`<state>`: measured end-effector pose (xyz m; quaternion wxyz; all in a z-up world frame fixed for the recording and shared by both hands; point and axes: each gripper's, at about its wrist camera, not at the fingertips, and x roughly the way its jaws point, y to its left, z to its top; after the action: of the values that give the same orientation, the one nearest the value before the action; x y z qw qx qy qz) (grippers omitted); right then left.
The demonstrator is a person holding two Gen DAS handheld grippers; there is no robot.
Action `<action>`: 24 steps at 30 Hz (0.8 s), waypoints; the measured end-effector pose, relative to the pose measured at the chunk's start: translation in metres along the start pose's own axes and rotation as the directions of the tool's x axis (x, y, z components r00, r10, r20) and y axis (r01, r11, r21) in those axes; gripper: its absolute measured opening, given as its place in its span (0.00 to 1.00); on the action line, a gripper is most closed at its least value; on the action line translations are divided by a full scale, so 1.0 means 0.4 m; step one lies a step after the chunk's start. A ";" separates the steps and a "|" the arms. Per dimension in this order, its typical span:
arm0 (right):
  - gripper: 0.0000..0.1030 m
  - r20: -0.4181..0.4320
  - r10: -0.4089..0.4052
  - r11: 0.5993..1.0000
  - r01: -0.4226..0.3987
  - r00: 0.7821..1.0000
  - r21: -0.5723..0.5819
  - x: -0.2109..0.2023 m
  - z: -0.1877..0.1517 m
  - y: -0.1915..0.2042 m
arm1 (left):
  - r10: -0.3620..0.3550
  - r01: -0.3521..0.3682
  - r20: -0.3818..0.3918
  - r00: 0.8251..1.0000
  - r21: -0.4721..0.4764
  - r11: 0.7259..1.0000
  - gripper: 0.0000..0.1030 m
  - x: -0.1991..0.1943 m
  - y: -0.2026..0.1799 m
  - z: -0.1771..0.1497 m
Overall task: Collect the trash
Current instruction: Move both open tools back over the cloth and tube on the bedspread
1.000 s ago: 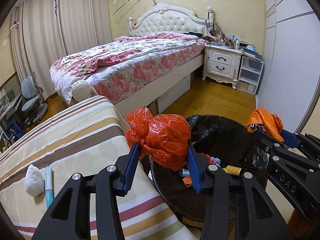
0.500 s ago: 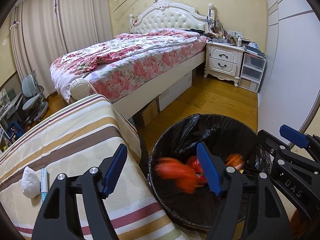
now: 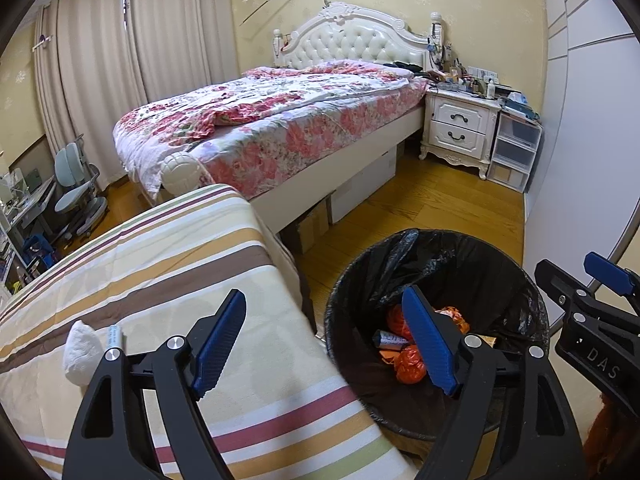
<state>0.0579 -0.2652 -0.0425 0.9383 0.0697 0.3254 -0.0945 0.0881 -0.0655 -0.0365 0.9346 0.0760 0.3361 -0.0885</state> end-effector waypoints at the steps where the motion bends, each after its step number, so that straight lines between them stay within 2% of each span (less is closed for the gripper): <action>1: 0.72 -0.002 0.003 1.000 -0.003 1.000 0.003 -0.002 -0.001 0.004 | 0.008 -0.008 0.002 1.000 -0.003 1.000 0.76 -0.007 0.009 -0.003; 9: 0.75 -0.016 0.051 0.999 -0.051 0.999 -0.012 -0.021 -0.013 0.063 | 0.064 -0.064 -0.001 0.998 -0.048 0.997 0.76 -0.050 0.090 -0.032; 24: 0.75 -0.074 0.191 0.973 -0.198 0.979 -0.114 -0.041 -0.053 0.277 | 0.181 -0.186 -0.048 0.982 -0.158 0.970 0.76 -0.114 0.299 -0.122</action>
<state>0.0571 -0.1513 -0.0411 0.9348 0.0471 0.3514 0.0200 0.0494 0.0659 -0.0343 0.9361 0.0322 0.3493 0.0271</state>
